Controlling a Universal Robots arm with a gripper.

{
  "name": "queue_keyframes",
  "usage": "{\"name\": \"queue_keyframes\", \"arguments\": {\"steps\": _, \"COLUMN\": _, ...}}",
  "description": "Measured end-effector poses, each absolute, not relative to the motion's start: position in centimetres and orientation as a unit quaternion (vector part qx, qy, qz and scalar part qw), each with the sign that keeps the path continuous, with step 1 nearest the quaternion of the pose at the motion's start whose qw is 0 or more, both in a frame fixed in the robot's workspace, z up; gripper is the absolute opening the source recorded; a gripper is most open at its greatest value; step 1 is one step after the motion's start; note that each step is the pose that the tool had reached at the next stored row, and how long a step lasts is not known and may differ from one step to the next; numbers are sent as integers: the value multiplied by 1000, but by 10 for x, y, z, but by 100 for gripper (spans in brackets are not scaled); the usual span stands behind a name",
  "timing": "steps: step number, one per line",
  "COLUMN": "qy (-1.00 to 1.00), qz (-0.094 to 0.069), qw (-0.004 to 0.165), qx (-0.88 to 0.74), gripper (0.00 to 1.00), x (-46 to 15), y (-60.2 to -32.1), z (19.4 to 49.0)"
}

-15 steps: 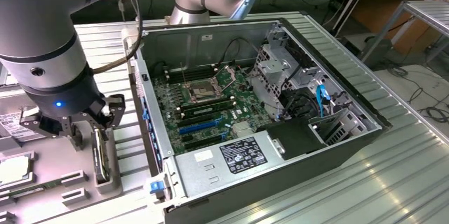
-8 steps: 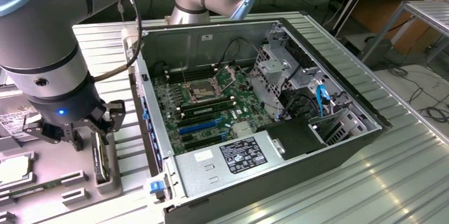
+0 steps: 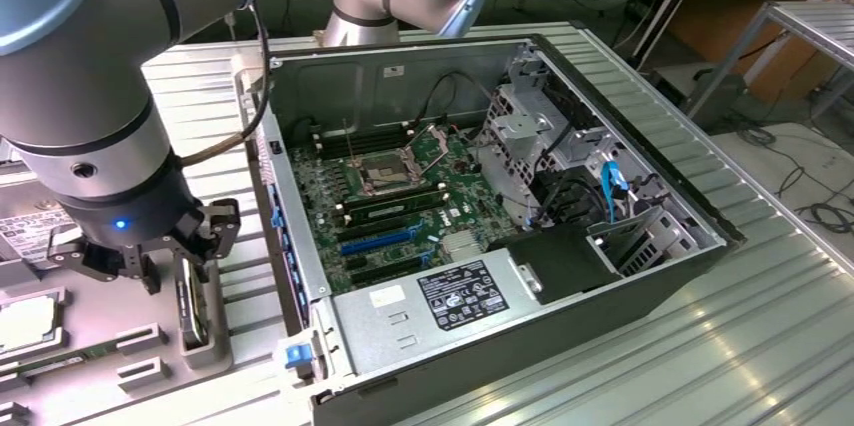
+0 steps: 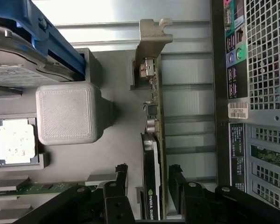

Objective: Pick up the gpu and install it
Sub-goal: 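Pick up the gpu and move the gpu toward the slot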

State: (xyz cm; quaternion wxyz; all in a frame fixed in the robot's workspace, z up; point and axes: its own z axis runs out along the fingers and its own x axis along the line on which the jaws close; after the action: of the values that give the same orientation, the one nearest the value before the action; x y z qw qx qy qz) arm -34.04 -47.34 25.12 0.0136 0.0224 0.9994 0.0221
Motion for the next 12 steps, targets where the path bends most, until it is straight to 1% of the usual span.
{"name": "queue_keyframes", "arguments": {"steps": 12, "qy": 999, "qz": 22, "qw": 14, "qx": 22, "gripper": 48, "x": -339, "y": -474, "z": 247}}
